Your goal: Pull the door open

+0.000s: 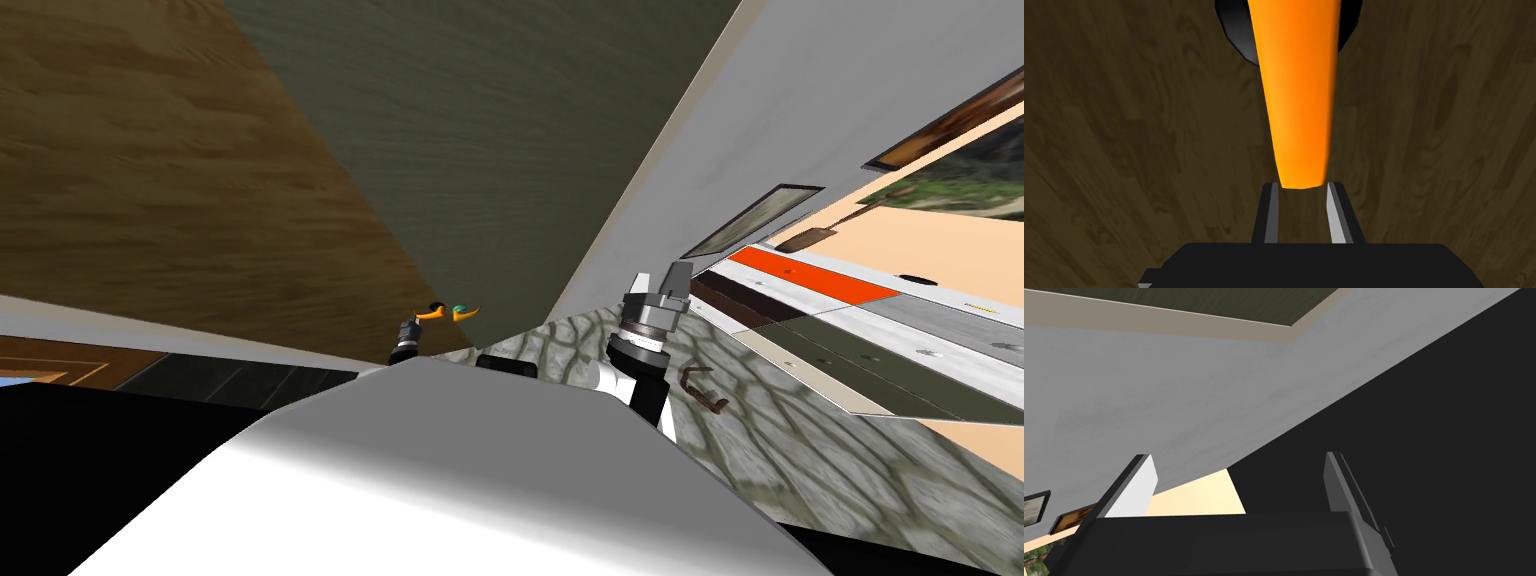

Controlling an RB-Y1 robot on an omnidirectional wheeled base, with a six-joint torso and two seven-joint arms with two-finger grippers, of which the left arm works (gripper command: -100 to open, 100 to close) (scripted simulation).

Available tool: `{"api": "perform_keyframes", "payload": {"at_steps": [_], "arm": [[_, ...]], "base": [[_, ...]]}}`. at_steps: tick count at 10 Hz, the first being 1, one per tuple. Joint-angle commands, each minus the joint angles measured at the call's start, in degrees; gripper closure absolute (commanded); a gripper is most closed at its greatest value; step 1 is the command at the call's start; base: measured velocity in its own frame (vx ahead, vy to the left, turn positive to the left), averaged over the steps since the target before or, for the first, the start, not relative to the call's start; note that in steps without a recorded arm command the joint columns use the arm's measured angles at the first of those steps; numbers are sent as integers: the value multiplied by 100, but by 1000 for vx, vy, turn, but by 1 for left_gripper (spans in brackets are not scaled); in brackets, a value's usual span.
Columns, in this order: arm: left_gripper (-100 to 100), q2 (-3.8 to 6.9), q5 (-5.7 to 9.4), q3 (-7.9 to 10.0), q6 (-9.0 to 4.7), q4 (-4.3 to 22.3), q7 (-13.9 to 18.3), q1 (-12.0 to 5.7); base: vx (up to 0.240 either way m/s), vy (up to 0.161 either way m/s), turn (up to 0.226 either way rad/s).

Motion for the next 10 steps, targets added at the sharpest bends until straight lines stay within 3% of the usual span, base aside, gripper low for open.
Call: {"api": "perform_keyframes", "payload": {"at_steps": [1,2,7,8,10], "arm": [[100,110,20,62,-24,79,53,119],[-100,17,-25,-41,-23,-77,67,139],[-100,-92,-159,-329,-198,-228,225,198],[-100,-74,-140,-286,-212,-142,197,174],[-100,49,-27,-37,-163,-5,135,295]], "base": [[-174,3,72],[-180,-66,-10],[-187,-129,-57],[-59,-64,-9],[0,126,169]]}}
